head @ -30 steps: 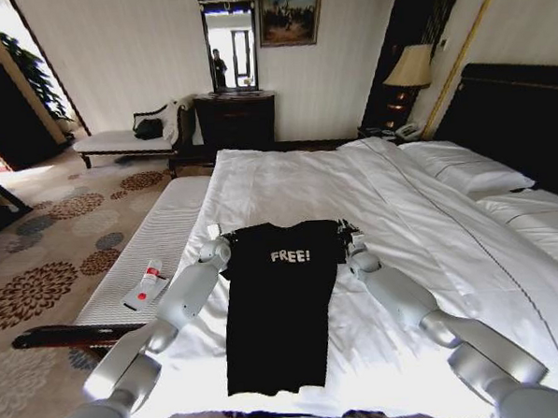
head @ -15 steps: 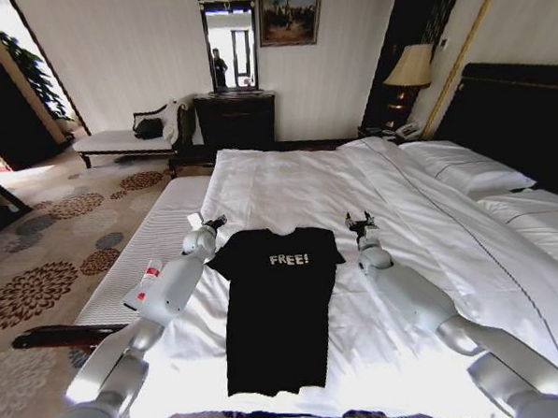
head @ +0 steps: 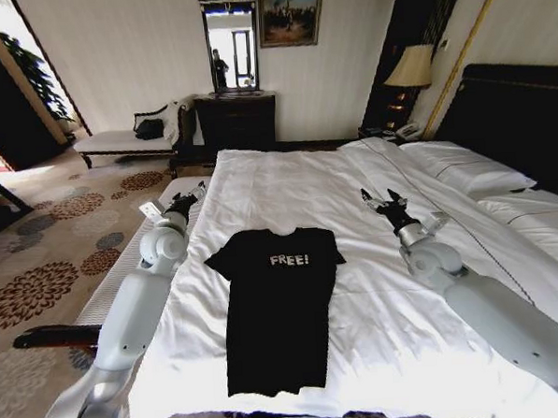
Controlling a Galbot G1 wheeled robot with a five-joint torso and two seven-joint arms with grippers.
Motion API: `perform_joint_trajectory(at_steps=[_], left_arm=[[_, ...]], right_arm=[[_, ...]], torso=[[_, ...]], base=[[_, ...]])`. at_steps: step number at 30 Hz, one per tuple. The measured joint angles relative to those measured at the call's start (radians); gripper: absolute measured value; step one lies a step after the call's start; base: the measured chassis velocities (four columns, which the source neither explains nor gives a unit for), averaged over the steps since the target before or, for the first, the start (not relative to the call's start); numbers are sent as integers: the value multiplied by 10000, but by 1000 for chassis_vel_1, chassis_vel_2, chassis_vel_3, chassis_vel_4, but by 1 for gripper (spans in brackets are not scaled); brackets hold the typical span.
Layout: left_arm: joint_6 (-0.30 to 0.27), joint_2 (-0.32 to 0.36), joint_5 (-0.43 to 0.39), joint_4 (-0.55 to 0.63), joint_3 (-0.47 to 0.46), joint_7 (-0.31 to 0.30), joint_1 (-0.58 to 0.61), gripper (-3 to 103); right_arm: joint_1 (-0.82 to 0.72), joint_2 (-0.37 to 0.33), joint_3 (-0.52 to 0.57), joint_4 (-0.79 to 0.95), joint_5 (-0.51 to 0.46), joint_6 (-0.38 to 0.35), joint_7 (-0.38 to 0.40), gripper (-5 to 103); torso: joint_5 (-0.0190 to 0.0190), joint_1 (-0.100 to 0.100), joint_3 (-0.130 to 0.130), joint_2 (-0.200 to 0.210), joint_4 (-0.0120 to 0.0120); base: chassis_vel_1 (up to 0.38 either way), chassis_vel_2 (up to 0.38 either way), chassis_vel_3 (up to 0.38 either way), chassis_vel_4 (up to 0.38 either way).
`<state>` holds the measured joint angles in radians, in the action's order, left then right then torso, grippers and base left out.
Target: Fold the clothes on the bed.
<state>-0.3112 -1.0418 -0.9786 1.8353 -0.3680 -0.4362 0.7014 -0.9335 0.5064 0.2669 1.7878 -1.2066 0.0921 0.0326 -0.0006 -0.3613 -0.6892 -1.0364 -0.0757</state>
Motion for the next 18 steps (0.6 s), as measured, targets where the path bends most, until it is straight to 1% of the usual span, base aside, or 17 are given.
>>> perform_joint_trajectory(at_steps=[1, 2, 3, 4, 5, 6, 7, 9, 10, 11, 12, 13, 14, 15, 17, 18], left_arm=[[-40, 134, 3, 243, -209, 3, 268, 100], [-90, 252, 3, 479, -403, 5, 532, 100], [-90, 252, 3, 479, -403, 5, 532, 100], [-135, 320, 2, 611, -531, 6, 696, 100], [-235, 454, -12, 924, -844, 17, 1109, 100], [-327, 556, -68, 1211, -1151, 17, 1440, 100], [-327, 556, -68, 1211, -1151, 17, 1440, 100], [-492, 663, -331, 1639, -1581, -63, 1761, 100], [-526, 686, -599, 1880, -1842, -122, 1830, 100], [-510, 704, -785, 2043, -2045, -155, 1850, 100], [-510, 704, -785, 2043, -2045, -155, 1850, 100], [-453, 727, -970, 2211, -2277, -148, 1856, 100], [-361, 798, -1243, 2524, -2728, -98, 1850, 100], [-311, 1051, -1604, 3061, -3412, 56, 1743, 100], [-310, 1130, -1644, 3187, -3573, 83, 1681, 100], [-320, 1286, -1736, 3430, -3846, 106, 1537, 100]], right_arm=[[-352, -302, 209, 371, -430, -378, -7, 100], [-771, -573, 441, 731, -735, -782, 208, 100], [-771, -573, 441, 731, -735, -782, 208, 100], [-1046, -730, 561, 956, -838, -1029, 469, 100], [-1620, -1043, 708, 1507, -978, -1487, 1248, 100], [-2137, -1246, 831, 2111, -1093, -1777, 1960, 100], [-2137, -1246, 831, 2111, -1093, -1777, 1960, 100], [-3382, -1388, 1271, 3451, -1539, -2190, 3365, 100], [-4007, -1374, 1589, 4181, -1843, -2395, 4049, 100], [-4330, -1342, 1768, 4618, -2058, -2524, 4451, 100], [-4330, -1342, 1768, 4618, -2058, -2524, 4451, 100], [-4587, -1310, 1895, 5002, -2254, -2646, 4804, 100], [-4961, -1276, 2051, 5515, -2530, -2782, 5250, 100], [-5524, -1336, 2202, 6089, -2765, -2820, 5535, 100], [-5690, -1389, 2205, 6208, -2817, -2822, 5589, 100], [-5937, -1451, 2167, 6347, -2900, -2810, 5623, 100]], torso=[[1, 1, 1, 0, 3], [-1, 1, 2, -1, 4], [-1, 1, 2, -1, 4], [-3, 1, 2, -1, 6], [-3, 1, 1, 0, 3], [-5, -1, -1, 0, 5], [-5, -1, -1, 0, 5], [-1, -3, -1, 1, 5], [-1, -3, -1, 2, 5], [-3, -3, -1, 1, -4], [-3, -3, -1, 1, -4], [-5, -2, 0, 1, -6], [-3, -1, 1, 0, -5], [-2, -1, 1, 0, 6], [-3, -1, 1, 0, 6], [-4, -2, -1, 1, 4]], base=[[0, 0, 0, 0], [0, 0, 0, 0], [0, 0, 0, 0], [0, 0, 0, 0], [0, 0, 0, 0], [0, 0, 0, 0], [0, 0, 0, 0], [0, 0, 0, 0], [0, 0, 0, 0], [0, 0, 0, 0], [0, 0, 0, 0], [0, 0, 0, 0], [0, 0, 0, 0], [0, 0, 0, 0], [0, 0, 0, 0], [0, 0, 0, 0]])
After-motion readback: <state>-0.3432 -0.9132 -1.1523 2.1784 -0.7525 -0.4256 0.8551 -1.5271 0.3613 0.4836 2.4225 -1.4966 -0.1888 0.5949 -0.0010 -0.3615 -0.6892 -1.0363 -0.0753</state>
